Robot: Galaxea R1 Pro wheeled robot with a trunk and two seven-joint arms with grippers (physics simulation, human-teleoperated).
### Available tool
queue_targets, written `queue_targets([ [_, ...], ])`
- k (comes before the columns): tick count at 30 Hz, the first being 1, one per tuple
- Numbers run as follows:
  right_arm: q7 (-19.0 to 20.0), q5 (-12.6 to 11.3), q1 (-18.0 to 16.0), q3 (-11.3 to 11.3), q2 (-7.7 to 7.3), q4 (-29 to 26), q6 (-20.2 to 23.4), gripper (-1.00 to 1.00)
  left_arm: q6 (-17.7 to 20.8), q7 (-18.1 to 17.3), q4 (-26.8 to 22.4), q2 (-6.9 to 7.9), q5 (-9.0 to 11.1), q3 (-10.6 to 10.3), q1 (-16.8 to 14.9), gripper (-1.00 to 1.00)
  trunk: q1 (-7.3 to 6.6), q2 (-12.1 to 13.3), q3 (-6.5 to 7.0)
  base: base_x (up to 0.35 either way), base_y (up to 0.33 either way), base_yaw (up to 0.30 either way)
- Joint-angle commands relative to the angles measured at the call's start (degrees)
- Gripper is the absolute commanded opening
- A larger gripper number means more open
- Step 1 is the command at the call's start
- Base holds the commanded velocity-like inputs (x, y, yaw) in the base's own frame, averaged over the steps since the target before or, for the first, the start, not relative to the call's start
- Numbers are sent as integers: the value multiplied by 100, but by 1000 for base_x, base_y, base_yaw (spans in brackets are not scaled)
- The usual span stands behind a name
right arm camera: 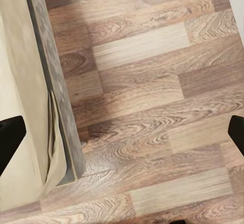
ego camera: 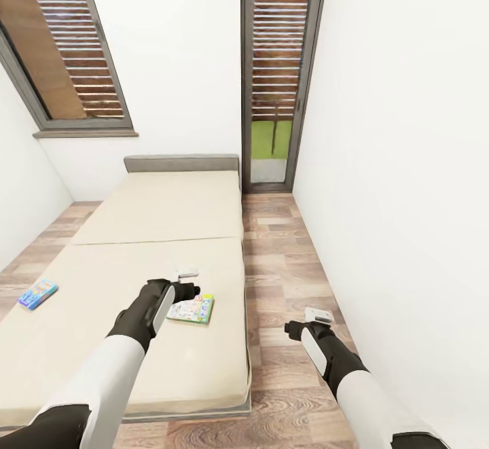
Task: Put all the toys in the child's room - the three board games (two on the bed and one on the table), the two jigsaw puzzles on the table, and the tennis ball on the table - inside the toy box on the table in the child's room.
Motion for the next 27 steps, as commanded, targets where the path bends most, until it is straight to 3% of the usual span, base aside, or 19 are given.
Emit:
queue_targets([
  [1, -35, -45, -2, 2, 1, -11, 23, 100, 30, 15, -8, -6, 10, 19, -4, 100, 3, -8, -9, 30, 0, 0],
  [27, -19, -45, -2, 79, 8, -11, 42, 100, 32, 27, -9, -15, 10, 6, -6, 100, 3, -8, -9, 81, 2, 0],
])
